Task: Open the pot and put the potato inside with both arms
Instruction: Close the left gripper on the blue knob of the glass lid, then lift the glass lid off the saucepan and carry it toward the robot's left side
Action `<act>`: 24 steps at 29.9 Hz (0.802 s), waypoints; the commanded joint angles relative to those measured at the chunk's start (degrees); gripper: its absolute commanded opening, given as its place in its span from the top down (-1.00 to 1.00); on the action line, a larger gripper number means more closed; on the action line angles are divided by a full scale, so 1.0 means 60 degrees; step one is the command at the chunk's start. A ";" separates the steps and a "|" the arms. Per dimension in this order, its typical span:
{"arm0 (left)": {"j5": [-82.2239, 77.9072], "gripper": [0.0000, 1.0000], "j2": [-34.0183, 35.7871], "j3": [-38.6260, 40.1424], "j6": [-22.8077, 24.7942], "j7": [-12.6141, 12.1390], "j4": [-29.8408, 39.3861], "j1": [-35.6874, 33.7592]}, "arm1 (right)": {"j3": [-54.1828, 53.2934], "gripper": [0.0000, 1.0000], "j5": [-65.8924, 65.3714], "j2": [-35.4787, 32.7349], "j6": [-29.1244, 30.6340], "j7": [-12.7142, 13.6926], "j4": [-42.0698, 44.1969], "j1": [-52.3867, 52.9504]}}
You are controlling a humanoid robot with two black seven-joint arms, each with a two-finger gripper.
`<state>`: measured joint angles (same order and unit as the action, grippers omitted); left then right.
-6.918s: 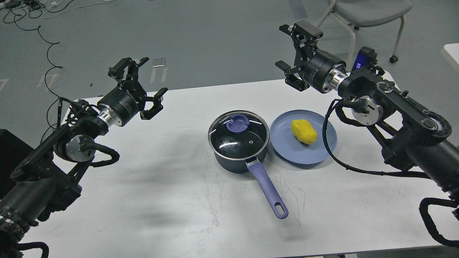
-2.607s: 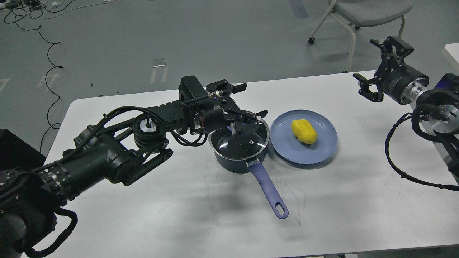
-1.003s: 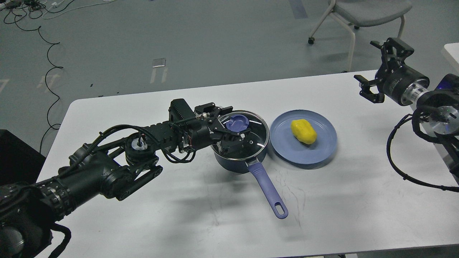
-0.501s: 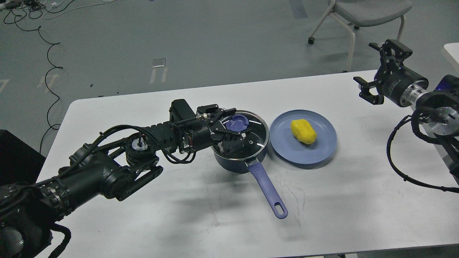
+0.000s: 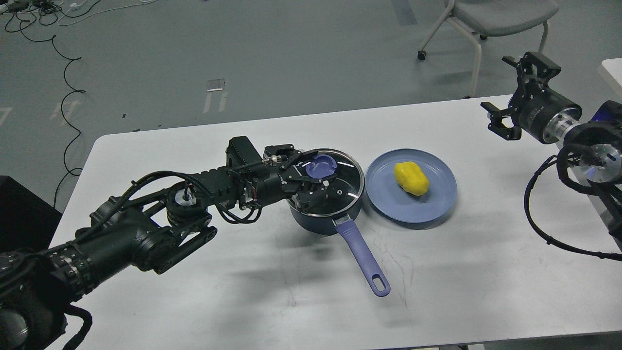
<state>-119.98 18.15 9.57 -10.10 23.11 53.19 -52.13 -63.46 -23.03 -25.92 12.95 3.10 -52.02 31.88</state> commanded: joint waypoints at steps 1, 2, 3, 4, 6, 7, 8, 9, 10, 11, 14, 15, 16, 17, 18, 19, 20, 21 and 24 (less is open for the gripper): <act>0.0017 -0.14 0.0081 0.0001 -0.0001 0.0000 -0.0002 0.0002 | 0.0000 -1.00 0.0000 -0.0001 -0.0006 -0.0004 -0.0002 0.0018; 0.0031 -0.14 0.0096 0.0001 -0.0015 0.0000 -0.0002 0.0002 | 0.0000 -1.00 0.0000 -0.0001 -0.0006 -0.0004 -0.0017 0.0033; 0.0031 -0.14 0.0110 0.0015 -0.0015 0.0000 -0.0002 0.0002 | 0.0000 -1.00 0.0000 -0.0001 -0.0006 -0.0004 -0.0017 0.0033; 0.0031 -0.14 0.0139 0.0001 -0.0015 0.0015 -0.0002 0.0002 | 0.0000 -1.00 0.0000 -0.0001 -0.0006 -0.0004 -0.0017 0.0048; 0.0075 -0.14 0.0271 0.0016 -0.0030 0.0131 0.0100 0.0002 | 0.0000 -1.00 0.0001 -0.0001 -0.0006 -0.0004 -0.0017 0.0077; 0.0119 -0.14 0.0300 0.0016 -0.0030 0.0176 0.0130 0.0002 | 0.0000 -1.00 0.0015 -0.0001 -0.0006 -0.0004 -0.0017 0.0077; 0.0206 -0.14 0.0330 0.0016 -0.0030 0.0249 0.0173 0.0002 | -0.0015 -1.00 0.0001 -0.0001 -0.0006 -0.0004 -0.0017 0.0092; 0.0236 -0.14 0.0345 0.0016 -0.0030 0.0264 0.0217 -0.0013 | -0.0015 -1.00 0.0000 -0.0001 -0.0006 -0.0004 -0.0017 0.0092; 0.0237 -0.14 0.0359 0.0030 -0.0015 0.0264 0.0247 -0.0013 | -0.0015 -1.00 0.0000 -0.0001 -0.0006 -0.0004 -0.0017 0.0092; 0.0280 -0.14 0.0388 0.0030 -0.0030 0.0279 0.0276 -0.0056 | 0.0000 -1.00 0.0000 -0.0001 -0.0006 -0.0004 -0.0017 0.0092; 0.0616 -0.14 0.0505 0.0045 -0.0015 0.0308 0.0407 -0.0173 | 0.0000 -1.00 0.0000 -0.0001 -0.0006 -0.0004 -0.0017 0.0092; 0.0704 -0.14 0.0520 0.0045 -0.0015 0.0323 0.0510 -0.0203 | 0.0000 -1.00 0.0000 -0.0001 -0.0006 -0.0004 -0.0017 0.0092; 0.0807 -0.14 0.0564 0.0045 -0.0015 0.0352 0.0612 -0.0261 | 0.0000 -1.00 0.0000 -0.0001 -0.0006 -0.0004 -0.0017 0.0092; 0.1025 -0.14 0.0651 0.0045 -0.0001 0.0381 0.0845 -0.0378 | 0.0000 -1.00 0.0000 -0.0001 -0.0006 -0.0004 -0.0017 0.0092; 0.1129 -0.14 0.0696 0.0045 0.0014 0.0396 0.0978 -0.0437 | 0.0000 -1.00 0.0000 -0.0001 -0.0006 -0.0004 -0.0017 0.0106; 0.1246 -0.14 0.0798 0.0045 0.0029 0.0381 0.1197 -0.0539 | 0.0000 -1.00 0.0000 -0.0001 0.0009 -0.0004 -0.0017 0.0106; 0.1276 -0.14 0.0900 0.0045 0.0029 0.0396 0.1344 -0.0642 | 0.0000 -1.00 0.0000 -0.0001 0.0009 -0.0004 -0.0017 0.0121; 0.1277 -0.14 0.0959 0.0045 0.0029 0.0396 0.1375 -0.0672 | 0.0000 -1.00 0.0000 -0.0001 0.0009 -0.0004 -0.0017 0.0136; 0.1291 -0.14 0.1267 0.0045 0.0029 0.0396 0.1404 -0.0877 | 0.0000 -1.00 0.0000 -0.0001 0.0009 -0.0004 -0.0046 0.0121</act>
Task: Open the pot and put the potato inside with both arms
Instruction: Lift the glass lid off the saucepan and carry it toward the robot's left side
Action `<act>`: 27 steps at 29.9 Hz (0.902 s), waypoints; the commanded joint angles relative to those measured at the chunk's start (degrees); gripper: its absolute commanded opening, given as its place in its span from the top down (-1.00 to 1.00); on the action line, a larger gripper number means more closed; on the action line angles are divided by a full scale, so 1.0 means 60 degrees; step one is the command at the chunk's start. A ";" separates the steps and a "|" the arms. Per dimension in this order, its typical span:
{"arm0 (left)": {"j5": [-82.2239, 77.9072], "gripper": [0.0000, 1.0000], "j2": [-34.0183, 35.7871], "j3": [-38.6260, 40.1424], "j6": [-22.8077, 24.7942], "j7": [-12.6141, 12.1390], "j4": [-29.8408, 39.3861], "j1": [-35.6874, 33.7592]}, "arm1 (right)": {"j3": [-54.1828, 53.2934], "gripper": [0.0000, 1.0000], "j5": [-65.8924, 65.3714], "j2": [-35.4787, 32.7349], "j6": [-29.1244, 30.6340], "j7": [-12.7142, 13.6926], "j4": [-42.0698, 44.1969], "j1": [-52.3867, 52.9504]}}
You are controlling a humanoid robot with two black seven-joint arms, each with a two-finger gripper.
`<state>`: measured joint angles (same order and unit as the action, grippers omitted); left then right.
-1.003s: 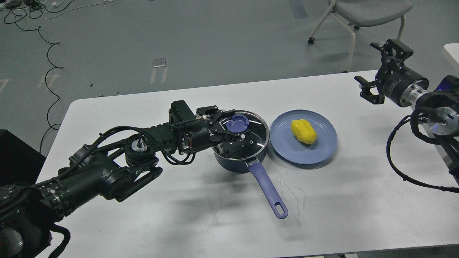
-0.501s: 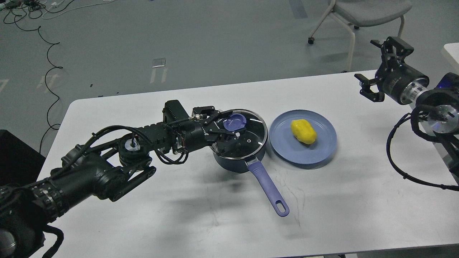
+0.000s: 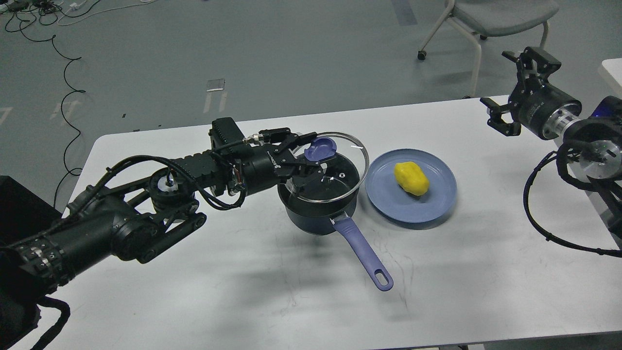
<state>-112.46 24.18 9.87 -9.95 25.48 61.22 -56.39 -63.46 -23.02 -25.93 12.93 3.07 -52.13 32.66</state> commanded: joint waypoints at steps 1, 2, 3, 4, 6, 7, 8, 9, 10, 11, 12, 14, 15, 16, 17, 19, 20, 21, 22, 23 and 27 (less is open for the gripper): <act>0.0051 -0.14 0.0450 -0.0004 0.0003 0.0001 0.0050 -0.0224 | 0.0016 -1.00 -0.0002 0.0000 -0.0002 0.0000 -0.0027 0.0006; 0.0066 -0.14 0.0713 -0.0004 0.0003 0.0001 0.0036 -0.0240 | 0.0016 -1.00 -0.0002 0.0000 -0.0002 0.0000 -0.0041 -0.0008; 0.0066 -0.14 0.0860 -0.0018 0.0003 0.0001 0.0021 -0.0240 | 0.0016 -1.00 -0.0002 0.0000 0.0013 0.0000 -0.0041 -0.0008; 0.0109 -0.14 0.1152 -0.0019 -0.0011 0.0001 -0.0008 -0.0211 | 0.0016 -1.00 -0.0002 0.0000 0.0013 0.0000 -0.0070 0.0006; 0.0110 -0.14 0.1461 -0.0033 -0.0026 0.0001 -0.0037 -0.0152 | 0.0016 -1.00 -0.0002 0.0000 0.0013 0.0000 -0.0114 -0.0008; 0.0110 -0.14 0.1738 -0.0033 -0.0055 0.0016 -0.0052 -0.0094 | 0.0016 -1.00 -0.0002 0.0000 0.0013 0.0000 -0.0129 0.0006; 0.0110 -0.14 0.2016 -0.0062 -0.0070 0.0001 -0.0052 -0.0021 | 0.0016 -1.00 -0.0002 0.0000 0.0013 0.0000 -0.0144 0.0006; 0.0110 -0.14 0.2164 -0.0063 -0.0085 0.0016 -0.0052 0.0082 | 0.0016 -1.00 -0.0002 0.0015 0.0013 0.0000 -0.0144 0.0006; 0.0081 -0.14 0.2427 -0.0092 -0.0114 0.0016 -0.0067 0.0329 | 0.0016 -1.00 -0.0002 0.0029 -0.0002 0.0000 -0.0144 0.0035; 0.0066 -0.14 0.2545 -0.0106 -0.0187 0.0016 -0.0067 0.0462 | 0.0016 -1.00 -0.0002 0.0030 -0.0002 0.0000 -0.0158 0.0050; 0.0051 -0.14 0.2633 -0.0107 -0.0274 0.0016 -0.0081 0.0608 | 0.0016 -1.00 -0.0002 0.0030 -0.0002 0.0000 -0.0159 0.0065; 0.0007 -0.14 0.2810 -0.0107 -0.0597 0.0016 -0.0096 0.0960 | 0.0103 -1.00 -0.0002 0.0044 -0.0002 0.0000 -0.0159 0.0080; -0.0007 -0.14 0.2897 -0.0121 -0.0757 0.0016 -0.0140 0.1194 | 0.0176 -1.00 -0.0002 0.0044 -0.0002 0.0000 -0.0159 0.0080; 0.0007 -0.14 0.3000 -0.0121 -0.0860 0.0016 -0.0242 0.1413 | 0.0192 -1.00 -0.0002 0.0044 -0.0002 0.0000 -0.0173 0.0080; -0.0007 -0.14 0.3044 -0.0121 -0.0905 0.0016 -0.0286 0.1517 | 0.0206 -1.00 -0.0002 0.0044 -0.0002 0.0000 -0.0173 0.0080; -0.0007 -0.14 0.3088 -0.0121 -0.1066 0.0016 -0.0433 0.1781 | 0.0206 -1.00 -0.0002 0.0044 -0.0002 0.0000 -0.0173 0.0080; 0.0007 -0.14 0.3088 -0.0121 -0.1110 0.0016 -0.0491 0.1840 | 0.0221 -1.00 -0.0002 0.0044 -0.0002 0.0000 -0.0173 0.0080; -0.0007 -0.14 0.3088 -0.0121 -0.1226 0.0016 -0.0622 0.1956 | 0.0235 -1.00 -0.0002 0.0044 -0.0002 0.0000 -0.0173 0.0080; -0.0007 -0.14 0.3088 -0.0121 -0.1271 0.0016 -0.0682 0.2016 | 0.0236 -1.00 -0.0002 0.0044 -0.0002 0.0000 -0.0173 0.0080; 0.0007 -0.14 0.3088 -0.0121 -0.1358 0.0016 -0.0827 0.2132 | 0.0236 -1.00 -0.0002 0.0044 -0.0002 0.0000 -0.0173 0.0080; 0.0036 -0.14 0.2943 -0.0121 -0.1564 0.0162 -0.1442 0.2484 | 0.0236 -1.00 -0.0002 0.0030 -0.0002 0.0000 -0.0173 0.0080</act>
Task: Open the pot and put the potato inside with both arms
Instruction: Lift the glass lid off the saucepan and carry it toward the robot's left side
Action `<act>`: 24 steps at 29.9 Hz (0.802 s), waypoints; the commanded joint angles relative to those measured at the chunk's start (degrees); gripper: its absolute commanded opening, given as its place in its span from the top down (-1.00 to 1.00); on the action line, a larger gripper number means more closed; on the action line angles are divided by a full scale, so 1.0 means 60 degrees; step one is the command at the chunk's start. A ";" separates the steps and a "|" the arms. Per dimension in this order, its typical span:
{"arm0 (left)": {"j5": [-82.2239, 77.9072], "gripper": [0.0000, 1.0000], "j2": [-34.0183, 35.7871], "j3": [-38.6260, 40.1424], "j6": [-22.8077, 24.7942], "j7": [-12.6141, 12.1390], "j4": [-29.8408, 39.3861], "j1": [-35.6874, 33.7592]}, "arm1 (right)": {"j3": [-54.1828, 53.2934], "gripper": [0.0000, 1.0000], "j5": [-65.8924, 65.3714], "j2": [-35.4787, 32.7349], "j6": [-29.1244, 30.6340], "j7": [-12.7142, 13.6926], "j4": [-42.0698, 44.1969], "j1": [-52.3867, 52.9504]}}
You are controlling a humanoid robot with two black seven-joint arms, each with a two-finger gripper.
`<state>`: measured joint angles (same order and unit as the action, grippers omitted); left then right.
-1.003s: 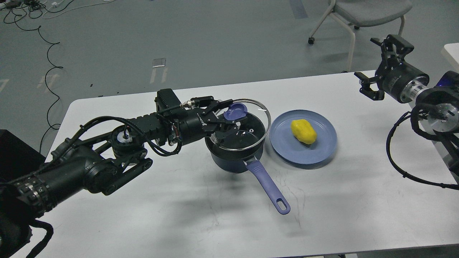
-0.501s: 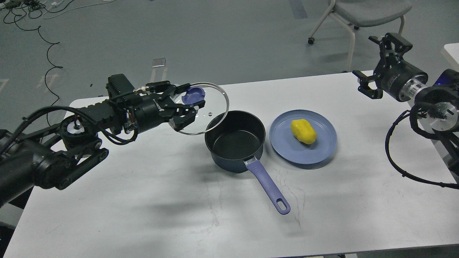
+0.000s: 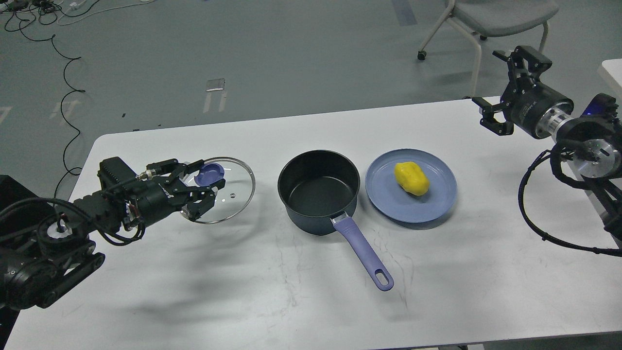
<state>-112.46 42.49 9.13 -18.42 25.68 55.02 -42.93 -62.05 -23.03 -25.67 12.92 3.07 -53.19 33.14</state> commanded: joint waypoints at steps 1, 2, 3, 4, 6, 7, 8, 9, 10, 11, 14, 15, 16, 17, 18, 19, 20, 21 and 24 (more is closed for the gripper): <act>0.0038 -0.14 -0.0124 0.0001 -0.0181 0.0172 -0.0482 0.0299 | 0.0001 -1.00 0.0001 -0.0029 0.0000 0.0001 0.0002 -0.0001; 0.0053 -0.14 -0.0153 0.0001 -0.0196 0.0202 -0.0614 0.0401 | 0.0015 -1.00 0.0001 -0.0043 0.0000 0.0001 0.0002 -0.0001; 0.0067 -0.14 -0.0212 -0.0013 -0.0210 0.0231 -0.0688 0.0474 | 0.0015 -1.00 0.0001 -0.0044 0.0000 0.0001 0.0002 -0.0001; 0.0067 -0.14 -0.0256 -0.0028 -0.0211 0.0231 -0.0717 0.0504 | 0.0015 -1.00 0.0001 -0.0044 0.0000 0.0001 0.0002 -0.0001; 0.0082 -0.14 -0.0359 -0.0101 -0.0254 0.0231 -0.0791 0.0504 | 0.0015 -1.00 0.0001 -0.0044 0.0000 0.0001 0.0002 -0.0001; 0.0082 -0.14 -0.0359 -0.0130 -0.0298 0.0231 -0.0805 0.0519 | 0.0015 -1.00 0.0001 -0.0044 0.0000 0.0001 0.0002 -0.0001; 0.0096 -0.14 -0.0373 -0.0203 -0.0386 0.0231 -0.0805 0.0519 | 0.0015 -1.00 0.0001 -0.0044 0.0000 0.0001 0.0002 -0.0001; 0.0126 -0.14 -0.0373 -0.0305 -0.0401 0.0231 -0.0820 0.0548 | 0.0015 -1.00 0.0001 -0.0044 0.0000 0.0001 0.0002 -0.0001; 0.0126 -0.15 -0.0373 -0.0350 -0.0401 0.0217 -0.0820 0.0563 | 0.0015 -1.00 0.0001 -0.0044 0.0000 0.0001 0.0002 -0.0001; 0.0126 -0.15 -0.0388 -0.0423 -0.0401 0.0217 -0.0849 0.0577 | 0.0015 -1.00 0.0001 -0.0029 0.0000 0.0001 0.0002 -0.0001; 0.0141 -0.15 -0.0490 -0.0453 -0.0416 0.0217 -0.0951 0.0578 | 0.0015 -1.00 0.0001 -0.0029 0.0000 0.0001 0.0002 -0.0001; 0.0155 -0.15 -0.0505 -0.0453 -0.0416 0.0202 -0.1010 0.0578 | 0.0015 -1.00 0.0001 -0.0029 0.0000 0.0001 0.0002 -0.0001; 0.0184 -0.16 -0.0520 -0.0453 -0.0416 0.0217 -0.1112 0.0578 | 0.0015 -1.00 0.0001 -0.0029 0.0000 0.0001 0.0002 -0.0001; 0.0243 -0.17 -0.0534 -0.0453 -0.0416 0.0231 -0.1186 0.0578 | 0.0015 -1.00 0.0001 -0.0014 0.0000 0.0001 0.0002 -0.0001; 0.0287 -0.18 -0.0549 -0.0453 -0.0430 0.0231 -0.1201 0.0578 | 0.0015 -1.00 0.0001 -0.0014 0.0000 0.0001 0.0002 -0.0001; 0.0302 -0.22 -0.0564 -0.0453 -0.0416 0.0231 -0.1215 0.0578 | 0.0015 -1.00 0.0001 -0.0014 0.0000 0.0001 0.0002 -0.0001; 0.0331 -0.25 -0.0578 -0.0468 -0.0416 0.0231 -0.1216 0.0592 | 0.0015 -1.00 0.0001 -0.0014 0.0000 0.0001 0.0002 -0.0001; 0.0331 -0.25 -0.0564 -0.0482 -0.0416 0.0231 -0.1216 0.0607 | 0.0015 -1.00 0.0001 -0.0014 0.0000 0.0001 0.0017 -0.0001; 0.0360 -0.45 -0.0579 -0.0482 -0.0416 0.0231 -0.1216 0.0665 | 0.0015 -1.00 0.0001 -0.0029 0.0000 0.0001 0.0031 -0.0001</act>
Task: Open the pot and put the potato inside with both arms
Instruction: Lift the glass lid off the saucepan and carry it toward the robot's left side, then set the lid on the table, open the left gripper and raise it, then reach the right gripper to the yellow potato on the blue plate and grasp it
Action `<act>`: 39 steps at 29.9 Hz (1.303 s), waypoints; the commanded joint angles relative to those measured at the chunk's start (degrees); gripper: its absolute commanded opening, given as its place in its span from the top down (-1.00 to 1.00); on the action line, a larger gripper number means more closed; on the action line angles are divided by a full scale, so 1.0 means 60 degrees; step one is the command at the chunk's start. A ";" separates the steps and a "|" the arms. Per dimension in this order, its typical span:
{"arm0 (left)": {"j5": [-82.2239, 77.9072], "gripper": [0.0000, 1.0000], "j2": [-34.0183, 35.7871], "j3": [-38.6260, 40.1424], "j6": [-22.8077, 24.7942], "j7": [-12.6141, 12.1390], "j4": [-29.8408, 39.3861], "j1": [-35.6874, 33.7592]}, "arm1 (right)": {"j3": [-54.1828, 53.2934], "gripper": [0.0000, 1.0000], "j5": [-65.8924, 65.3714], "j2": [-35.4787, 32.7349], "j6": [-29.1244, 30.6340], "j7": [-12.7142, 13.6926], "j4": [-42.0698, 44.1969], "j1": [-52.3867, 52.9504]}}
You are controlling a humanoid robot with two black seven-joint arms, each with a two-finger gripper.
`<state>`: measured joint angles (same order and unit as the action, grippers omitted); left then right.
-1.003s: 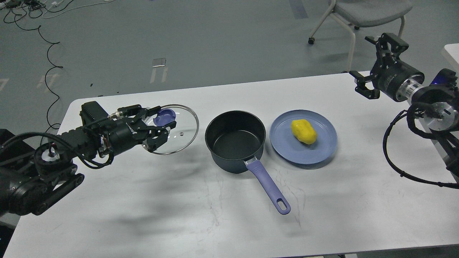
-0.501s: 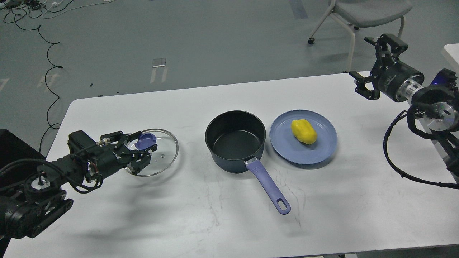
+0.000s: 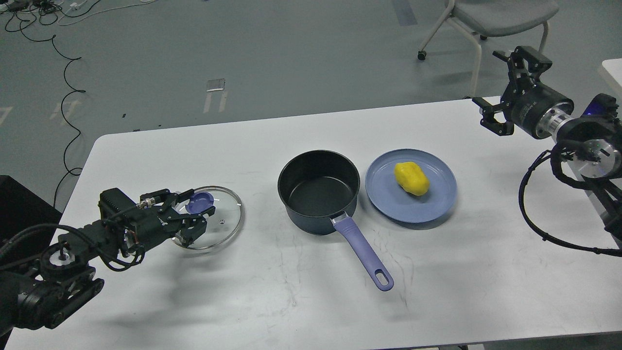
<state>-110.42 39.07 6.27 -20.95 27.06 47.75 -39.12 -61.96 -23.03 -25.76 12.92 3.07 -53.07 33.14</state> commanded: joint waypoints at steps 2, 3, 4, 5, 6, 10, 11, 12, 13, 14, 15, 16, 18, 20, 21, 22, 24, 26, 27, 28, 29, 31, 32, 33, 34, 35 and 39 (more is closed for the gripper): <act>0.0049 -0.95 -0.0007 -0.0005 0.0006 0.0016 -0.0004 0.0045 | -0.0001 -1.00 0.0001 -0.0014 0.0000 0.0000 0.0012 -0.0001; 0.0107 -0.97 0.0007 -0.0005 -0.0009 0.0031 -0.0004 0.0045 | -0.0001 -1.00 0.0001 -0.0014 0.0000 0.0000 0.0012 -0.0001; 0.0267 -0.97 0.0007 -0.0005 0.0006 0.0045 -0.0004 0.0059 | -0.0001 -1.00 0.0001 -0.0014 0.0000 0.0000 0.0012 -0.0001; 0.0370 -0.97 -0.0007 -0.0005 0.0006 0.0104 -0.0004 0.0059 | -0.0001 -1.00 0.0001 -0.0014 0.0000 0.0000 0.0027 0.0028; 0.0415 -0.97 -0.0007 -0.0005 0.0006 0.0133 -0.0004 0.0074 | -0.0001 -1.00 0.0001 -0.0014 -0.0014 0.0000 0.0041 0.0072; 0.0764 -0.97 -0.0022 0.0024 0.0020 0.0157 0.0010 -0.0028 | 0.0145 -1.00 -0.0057 -0.0072 0.0044 0.0015 -0.0031 0.0335; 0.1028 -0.97 -0.0007 0.0068 0.0021 0.0157 0.0054 -0.0087 | 0.0247 -1.00 -0.0101 -0.0072 0.0044 0.0015 -0.0061 0.0379; 0.1756 -0.97 0.0022 0.0170 0.0108 0.0157 0.0141 -0.0305 | 0.0553 -1.00 -0.0247 -0.0116 0.0044 0.0015 -0.0221 0.0568; 0.2778 -0.97 0.0080 0.0127 0.0152 0.0157 0.0244 -0.0800 | 0.0991 -1.00 -0.0524 -0.0319 0.0044 0.0000 -0.0454 0.0817; 0.2788 -0.97 0.0081 0.0127 0.0152 0.0157 0.0245 -0.0805 | 0.0995 -1.00 -0.0526 -0.0321 0.0044 0.0000 -0.0457 0.0819; 0.3949 -0.97 0.0139 0.0069 0.0283 0.0157 0.0317 -0.1428 | 0.1605 -1.00 -0.1078 -0.0626 0.0044 0.0000 -0.0747 0.1109; 0.5004 -0.97 0.0154 0.0025 0.0705 0.0157 0.0318 -0.1971 | 0.2191 -1.00 -0.1794 -0.0846 0.0044 0.0000 -0.1098 0.1359; 0.6674 -0.97 0.0154 0.0140 0.2018 0.0157 0.0318 -0.2748 | 0.3026 -1.00 -0.2979 -0.0994 0.0044 -0.0043 -0.1596 0.1681; 0.8728 -0.97 0.0067 0.0316 0.3196 0.0157 0.0289 -0.3498 | 0.3747 -1.00 -0.4068 -0.1039 0.0073 -0.0233 -0.1877 0.1844; 0.9548 -0.97 0.0037 0.0419 0.3388 0.0157 0.0245 -0.3660 | 0.3996 -1.00 -0.4448 -0.1111 0.0088 -0.0321 -0.1906 0.1888; 1.1151 -0.97 -0.0021 0.0492 0.3520 0.0157 0.0201 -0.3821 | 0.4520 -1.00 -0.5293 -0.1344 0.0103 -0.0554 -0.1921 0.2019; 1.3074 -0.97 -0.0138 0.0522 0.3550 0.0157 0.0157 -0.3852 | 0.5413 -1.00 -0.6582 -0.1754 0.0088 -0.1051 -0.1921 0.2340; 1.4513 -0.97 -0.0401 0.0624 0.3609 -0.0258 0.0171 -0.3895 | 0.6423 -1.00 -0.7566 -0.1961 0.0088 -0.1520 -0.1907 0.2648; 1.4928 -0.97 -0.0519 0.0639 0.3653 -0.0581 0.0172 -0.3896 | 0.6734 -1.00 -0.7833 -0.1962 0.0088 -0.1639 -0.1892 0.2752; 1.5353 -0.97 -0.0607 0.0683 0.3711 -0.0918 0.0172 -0.3867 | 0.7071 -1.00 -0.8083 -0.1947 0.0088 -0.1742 -0.1878 0.2840; 1.6053 -0.97 -0.0738 0.0843 0.3813 -0.1545 0.0172 -0.3837 | 0.7481 -1.00 -0.8361 -0.1933 0.0088 -0.1844 -0.1848 0.2928; 1.7024 -0.97 -0.0915 0.1370 0.3946 -0.2340 0.0201 -0.3808 | 0.7894 -1.00 -0.8539 -0.1889 0.0103 -0.1860 -0.1804 0.2929; 1.7418 -0.97 -0.1031 0.1792 0.4120 -0.2777 0.0288 -0.3764 | 0.8025 -1.00 -0.8626 -0.1845 0.0103 -0.1889 -0.1804 0.2928; 1.7509 -0.97 -0.1091 0.2014 0.4253 -0.2970 0.0303 -0.3735 | 0.8070 -1.00 -0.8671 -0.1758 0.0088 -0.1904 -0.1761 0.2914; 1.7568 -0.97 -0.1178 0.2219 0.4399 -0.3117 0.0303 -0.3677 | 0.8100 -1.00 -0.8671 -0.1641 0.0088 -0.1919 -0.1688 0.2885; 1.7612 -0.97 -0.1368 0.2627 0.4763 -0.3336 0.0303 -0.3545 | 0.8187 -1.00 -0.8715 -0.1335 0.0030 -0.1991 -0.1455 0.2841; 1.7525 -0.97 -0.1983 0.3436 0.6040 -0.3573 0.0201 -0.3251 | 0.8583 -1.00 -0.8963 -0.0776 -0.0204 -0.2167 -0.0722 0.2840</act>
<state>-5.18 29.66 23.92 10.97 6.51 49.46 -59.47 -12.08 -75.48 -32.43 12.70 -9.21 -60.23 49.99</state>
